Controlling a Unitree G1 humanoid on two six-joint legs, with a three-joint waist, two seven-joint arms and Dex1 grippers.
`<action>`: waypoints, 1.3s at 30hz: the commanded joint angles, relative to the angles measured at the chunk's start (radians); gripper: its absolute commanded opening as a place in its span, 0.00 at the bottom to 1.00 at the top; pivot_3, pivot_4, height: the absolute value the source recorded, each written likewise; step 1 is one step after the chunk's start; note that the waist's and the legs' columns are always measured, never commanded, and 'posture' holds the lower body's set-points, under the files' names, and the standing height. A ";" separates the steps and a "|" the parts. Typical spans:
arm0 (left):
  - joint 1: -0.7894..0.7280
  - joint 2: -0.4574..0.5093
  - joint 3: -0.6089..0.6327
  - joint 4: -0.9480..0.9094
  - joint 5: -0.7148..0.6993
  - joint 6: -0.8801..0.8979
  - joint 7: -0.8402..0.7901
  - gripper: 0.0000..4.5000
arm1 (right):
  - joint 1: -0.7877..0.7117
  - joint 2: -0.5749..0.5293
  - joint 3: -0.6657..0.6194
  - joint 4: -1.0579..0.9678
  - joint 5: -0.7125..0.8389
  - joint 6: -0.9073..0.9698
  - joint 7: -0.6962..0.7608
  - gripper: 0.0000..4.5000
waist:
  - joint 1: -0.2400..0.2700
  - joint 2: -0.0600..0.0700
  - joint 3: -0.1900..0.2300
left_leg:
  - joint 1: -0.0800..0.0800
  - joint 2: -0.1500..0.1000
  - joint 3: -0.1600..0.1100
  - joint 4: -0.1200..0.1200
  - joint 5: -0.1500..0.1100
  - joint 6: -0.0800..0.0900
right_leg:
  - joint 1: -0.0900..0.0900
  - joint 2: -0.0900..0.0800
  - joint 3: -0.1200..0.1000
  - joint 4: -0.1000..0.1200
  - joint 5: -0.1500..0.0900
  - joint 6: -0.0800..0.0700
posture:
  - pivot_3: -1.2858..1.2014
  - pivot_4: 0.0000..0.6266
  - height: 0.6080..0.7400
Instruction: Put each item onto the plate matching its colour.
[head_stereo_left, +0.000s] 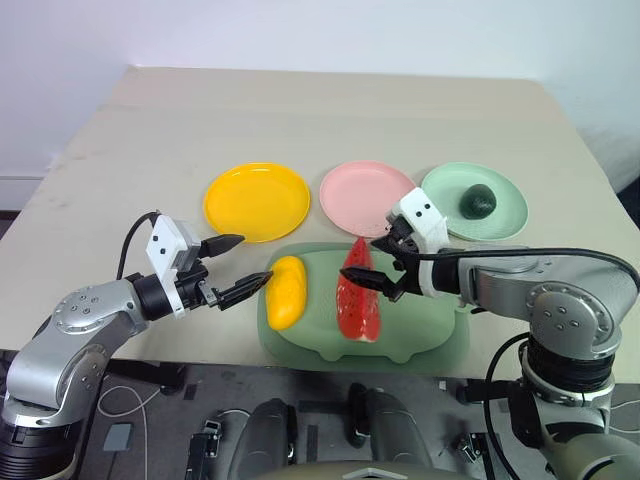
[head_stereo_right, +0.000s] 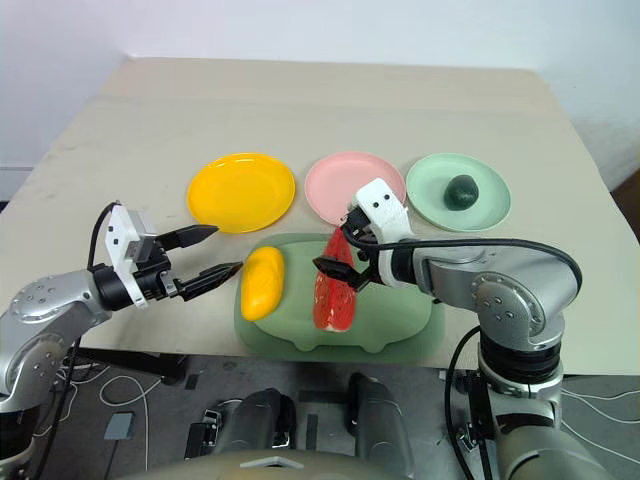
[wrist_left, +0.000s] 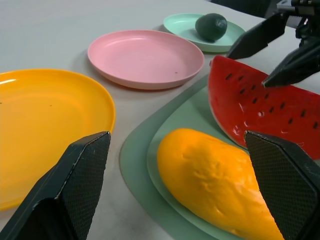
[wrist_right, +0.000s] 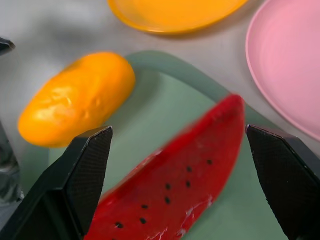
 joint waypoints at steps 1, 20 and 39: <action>0.013 -0.007 0.013 -0.040 0.003 -0.020 0.008 1.00 | 0.023 -0.044 0.048 -0.041 0.014 0.007 -0.024 0.99 | -0.001 0.000 0.000 | 0.000 0.000 0.000 0.000 0.000 0.000 | 0.000 0.000 0.000 0.000 0.000 0.000 | 0.52 0.24 1.00; 0.013 -0.005 0.023 -0.045 0.014 -0.024 0.028 1.00 | -0.291 -0.191 0.161 0.319 -0.234 -0.255 0.127 0.47 | -0.005 0.000 0.000 | -0.001 0.000 0.001 0.000 0.000 0.000 | -0.001 0.000 0.000 0.000 0.000 0.000 | 0.52 0.24 1.00; 0.029 -0.001 0.046 -0.101 -0.004 0.000 0.059 1.00 | -0.515 -0.027 0.383 1.063 -0.722 -0.982 0.402 0.89 | -0.024 0.001 0.000 | -0.002 0.001 0.001 0.000 0.001 -0.002 | -0.002 0.000 0.000 0.000 0.000 0.000 | 0.52 0.24 1.00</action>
